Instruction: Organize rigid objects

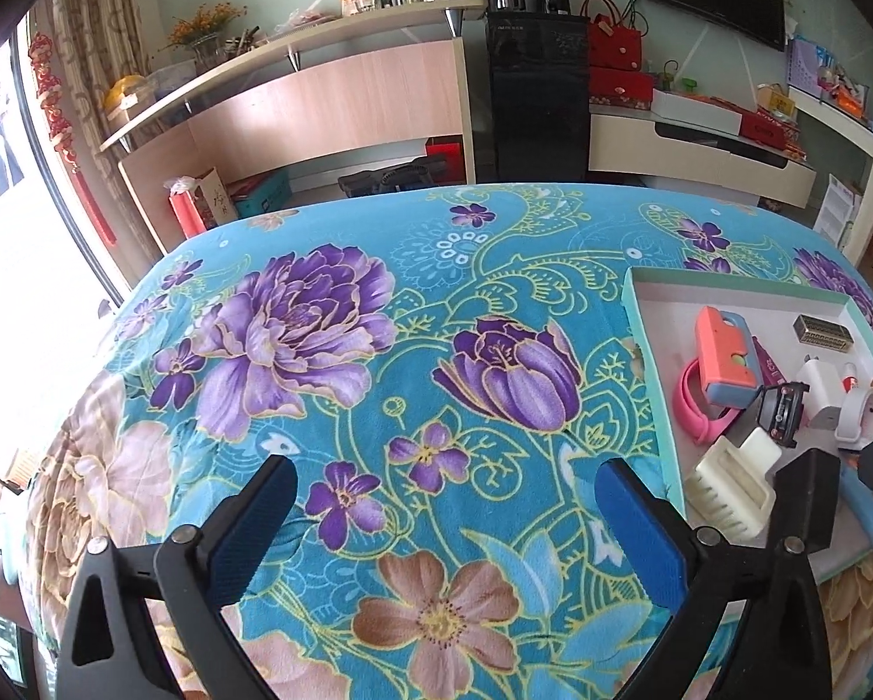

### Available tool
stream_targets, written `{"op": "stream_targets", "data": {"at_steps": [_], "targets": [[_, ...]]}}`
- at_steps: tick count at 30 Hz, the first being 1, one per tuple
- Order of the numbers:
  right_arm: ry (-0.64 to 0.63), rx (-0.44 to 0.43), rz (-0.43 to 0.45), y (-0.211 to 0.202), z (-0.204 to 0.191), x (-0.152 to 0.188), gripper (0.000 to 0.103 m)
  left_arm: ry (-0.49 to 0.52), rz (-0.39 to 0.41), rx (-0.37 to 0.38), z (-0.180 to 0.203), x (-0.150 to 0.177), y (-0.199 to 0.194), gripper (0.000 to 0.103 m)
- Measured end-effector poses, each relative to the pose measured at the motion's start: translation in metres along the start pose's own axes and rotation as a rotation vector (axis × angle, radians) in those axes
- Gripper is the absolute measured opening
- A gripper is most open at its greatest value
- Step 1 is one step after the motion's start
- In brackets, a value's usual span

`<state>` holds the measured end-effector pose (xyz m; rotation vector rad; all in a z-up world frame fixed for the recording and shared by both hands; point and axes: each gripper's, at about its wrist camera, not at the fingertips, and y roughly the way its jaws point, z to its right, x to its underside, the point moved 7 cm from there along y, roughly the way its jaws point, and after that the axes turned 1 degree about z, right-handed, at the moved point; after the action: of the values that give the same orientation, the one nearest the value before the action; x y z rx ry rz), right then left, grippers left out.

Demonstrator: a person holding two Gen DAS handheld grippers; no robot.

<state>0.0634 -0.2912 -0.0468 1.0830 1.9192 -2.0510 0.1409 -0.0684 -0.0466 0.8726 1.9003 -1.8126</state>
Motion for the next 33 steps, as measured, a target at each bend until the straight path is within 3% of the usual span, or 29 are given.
{"op": "stream_targets", "data": {"at_steps": [10,19,33], "targets": [[-0.025,-0.03,-0.02,-0.022,-0.004,0.033,0.094,0.038,-0.046,0.001,-0.012,0.05,-0.02,0.103],[-0.087,-0.032,-0.066,-0.026,-0.014,0.063,0.094,0.03,-0.045,0.046,-0.016,0.069,-0.041,0.103],[-0.102,-0.03,-0.064,-0.032,-0.019,0.073,0.094,0.066,-0.019,0.006,-0.016,0.076,-0.053,0.103]]}}
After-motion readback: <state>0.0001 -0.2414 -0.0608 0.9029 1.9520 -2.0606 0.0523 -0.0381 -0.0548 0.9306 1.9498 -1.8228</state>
